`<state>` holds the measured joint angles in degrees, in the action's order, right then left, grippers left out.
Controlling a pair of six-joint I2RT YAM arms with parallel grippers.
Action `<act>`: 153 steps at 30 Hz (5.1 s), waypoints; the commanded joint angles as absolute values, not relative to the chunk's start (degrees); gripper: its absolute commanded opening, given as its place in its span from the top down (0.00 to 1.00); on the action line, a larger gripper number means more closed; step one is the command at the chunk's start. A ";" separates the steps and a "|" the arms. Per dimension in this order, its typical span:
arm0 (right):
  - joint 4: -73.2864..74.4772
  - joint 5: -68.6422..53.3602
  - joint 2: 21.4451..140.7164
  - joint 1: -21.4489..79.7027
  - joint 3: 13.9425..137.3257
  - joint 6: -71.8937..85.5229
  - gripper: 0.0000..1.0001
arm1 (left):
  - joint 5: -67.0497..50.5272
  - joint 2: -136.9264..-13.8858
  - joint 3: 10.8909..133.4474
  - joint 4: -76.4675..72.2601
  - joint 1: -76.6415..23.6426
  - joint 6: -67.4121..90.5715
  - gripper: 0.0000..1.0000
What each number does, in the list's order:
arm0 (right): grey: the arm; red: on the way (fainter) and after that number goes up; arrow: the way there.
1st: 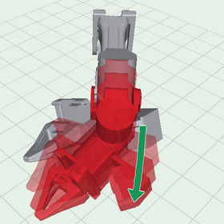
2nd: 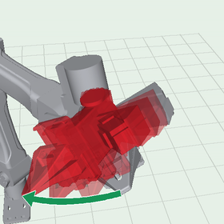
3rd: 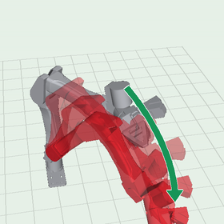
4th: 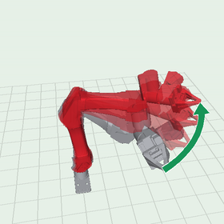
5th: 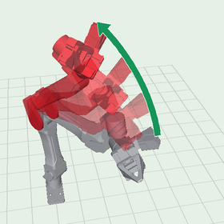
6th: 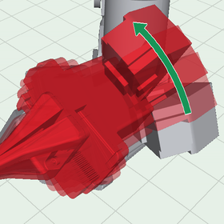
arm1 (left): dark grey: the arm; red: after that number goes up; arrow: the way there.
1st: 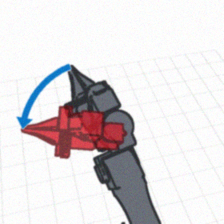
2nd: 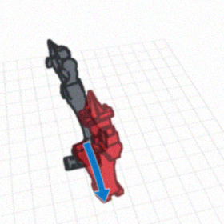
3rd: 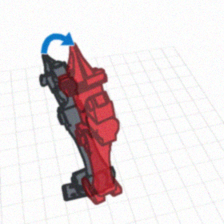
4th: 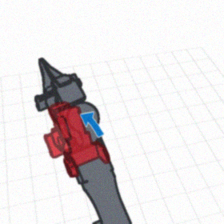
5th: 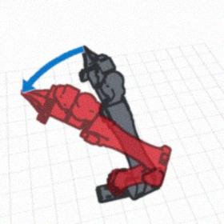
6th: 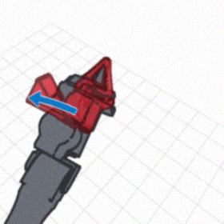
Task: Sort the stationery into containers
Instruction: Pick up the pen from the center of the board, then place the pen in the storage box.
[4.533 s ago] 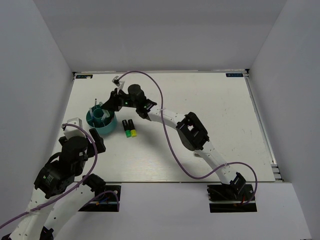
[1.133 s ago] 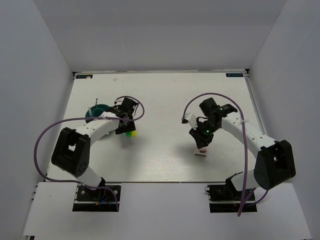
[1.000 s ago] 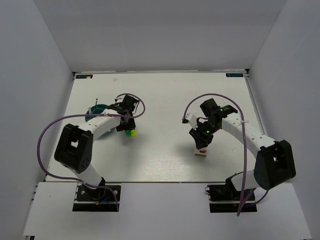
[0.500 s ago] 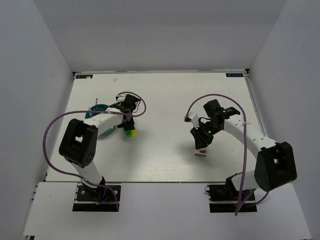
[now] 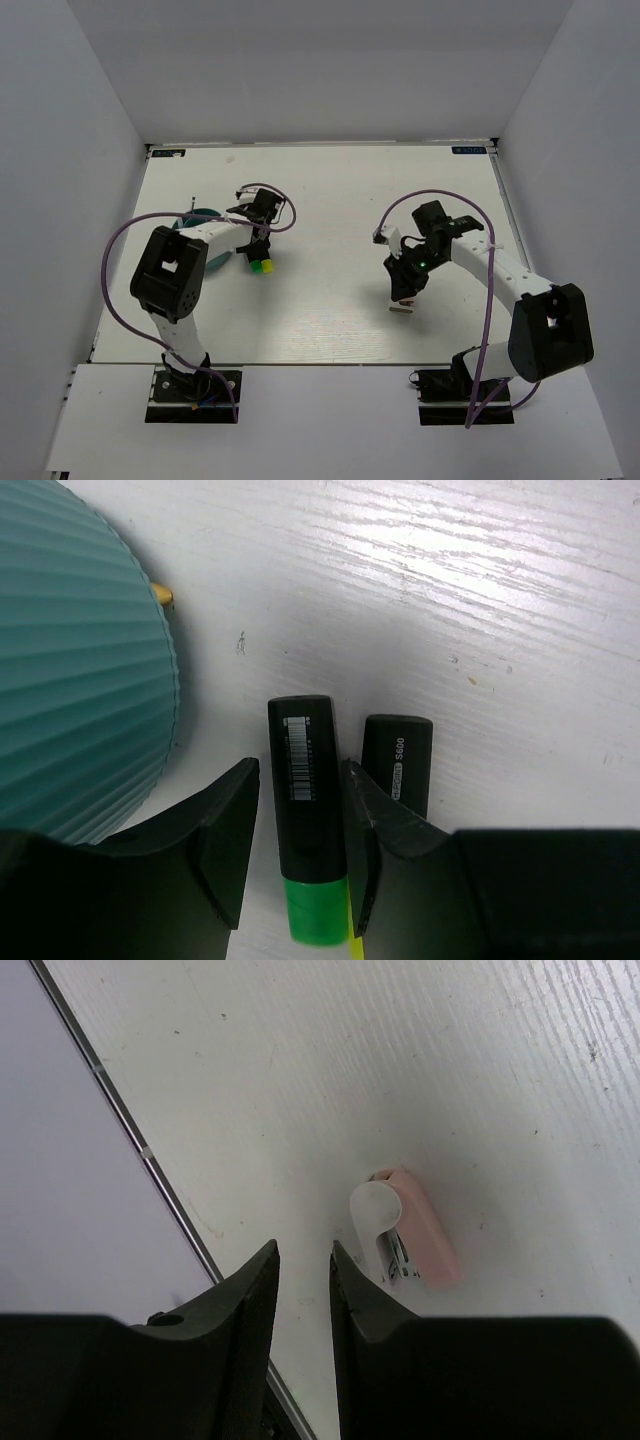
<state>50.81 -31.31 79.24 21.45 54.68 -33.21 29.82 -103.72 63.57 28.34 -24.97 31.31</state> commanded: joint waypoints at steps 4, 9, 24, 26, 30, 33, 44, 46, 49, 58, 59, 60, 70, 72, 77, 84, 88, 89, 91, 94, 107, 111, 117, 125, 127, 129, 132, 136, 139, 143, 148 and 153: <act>51.24 -34.72 79.19 20.13 54.75 -33.93 0.68 | 32.17 -104.06 64.87 26.10 -24.79 30.59 0.51; 52.03 -35.95 79.54 19.25 55.11 -34.63 0.67 | 31.38 -103.71 61.53 22.94 -24.61 31.46 0.48; 54.40 -39.20 79.80 16.61 55.72 -36.56 0.65 | 26.46 -102.48 52.12 13.63 -24.35 33.92 0.45; 54.67 -39.55 79.54 16.26 55.90 -36.74 0.65 | 25.41 -102.57 51.24 13.36 -24.26 34.71 0.45; 55.02 -40.34 79.54 15.73 55.99 -37.00 0.65 | 24.00 -102.31 49.57 12.13 -24.43 35.77 0.46; 55.11 -40.78 79.72 15.38 56.16 -36.91 0.65 | 23.38 -102.48 48.87 11.69 -24.43 36.30 0.46; 55.99 -41.92 79.80 14.06 56.51 -37.44 0.65 | 22.68 -103.62 49.66 13.62 -24.61 35.42 0.77; 56.16 -42.27 79.80 13.80 56.60 -37.62 0.65 | 22.41 -103.18 50.62 13.80 -24.70 34.55 0.83; 56.42 -42.63 79.89 13.53 56.69 -37.62 0.65 | 21.97 -102.57 53.08 15.73 -24.61 33.84 0.90; 56.69 -43.59 79.98 12.74 56.51 -38.23 0.65 | 22.24 -97.83 64.15 22.32 -25.58 27.69 1.00; 56.86 -43.68 79.98 12.66 56.43 -38.15 0.65 | 22.67 -97.39 64.68 22.41 -25.58 26.99 1.00; 56.87 -43.77 80.07 12.57 56.43 -38.41 0.65 | 22.68 -96.25 65.73 22.85 -25.58 26.20 1.00; 57.48 -44.74 80.50 12.22 56.51 -38.93 0.65 | 23.81 -90.18 70.92 24.00 -23.47 20.75 1.00; 57.74 -45.09 80.68 12.13 56.51 -39.02 0.65 | 24.08 -89.39 71.45 23.56 -22.33 18.47 1.00; 58.09 -45.18 81.65 11.87 56.51 -39.46 0.65 | 21.63 -86.05 71.81 17.95 -19.25 14.68 1.00; 58.36 -44.82 83.85 11.78 56.95 -39.64 0.65 | 19.16 -83.67 71.10 11.52 -15.82 9.77 1.00; 58.80 -44.82 84.99 11.78 57.39 -39.64 0.65 | 19.42 -82.71 71.28 8.09 -14.07 7.56 1.00; 58.89 -44.74 85.34 11.86 57.39 -39.64 0.65 | 19.34 -82.36 71.19 7.56 -12.93 6.86 1.00; 58.80 -44.39 85.60 11.87 57.31 -39.73 0.65 | 19.34 -81.57 70.49 5.37 -12.22 6.59 1.00; 57.84 -43.51 85.69 11.87 56.78 -39.47 0.65 | 20.21 -79.73 68.22 1.85 -10.81 4.75 1.00; 55.73 -41.48 86.75 11.78 56.51 -36.91 0.67 | 24.17 -72.86 50.99 -25.03 -10.46 -7.99 1.00; 55.90 -40.78 87.54 11.95 56.51 -36.13 0.67 | 24.34 -73.21 47.29 -33.82 -10.28 -10.37 1.00; 55.02 -40.17 88.42 12.04 56.34 -35.95 0.68 | 23.47 -74.18 44.48 -37.96 -8.27 -9.23 1.00; 54.93 -39.99 88.59 11.78 56.16 -36.21 0.68 | 23.47 -74.80 41.66 -36.22 -4.49 -1.69 1.00; 55.02 -39.99 88.59 11.78 56.34 -36.30 0.68 | 23.29 -74.80 41.14 -34.98 -4.04 -0.45 1.00; 55.02 -39.99 88.42 11.86 56.16 -36.30 0.68 | 23.29 -74.97 40.70 -34.37 -3.34 1.47 1.00; 55.11 -40.17 88.24 11.69 56.08 -36.47 0.68 | 23.12 -75.06 40.52 -33.14 -2.81 3.07 1.00; 54.93 -40.25 88.15 11.69 56.16 -36.48 0.68 | 23.20 -75.85 39.46 -33.13 -2.55 3.95 1.00; 55.11 -40.25 88.15 11.69 56.07 -36.74 0.68 | 23.20 -76.90 39.37 -33.22 -2.55 4.48 1.00; 55.11 -40.25 88.33 11.25 55.99 -36.91 0.68 | 22.94 -78.22 39.03 -33.31 -2.46 5.27 1.00; 55.37 -40.43 88.15 11.07 56.07 -37.09 0.68 | 23.03 -79.01 38.41 -33.75 -2.46 5.45 1.00; 55.46 -40.61 88.16 10.55 56.07 -37.09 0.68 | 23.20 -79.72 37.88 -33.84 -2.55 5.36 1.00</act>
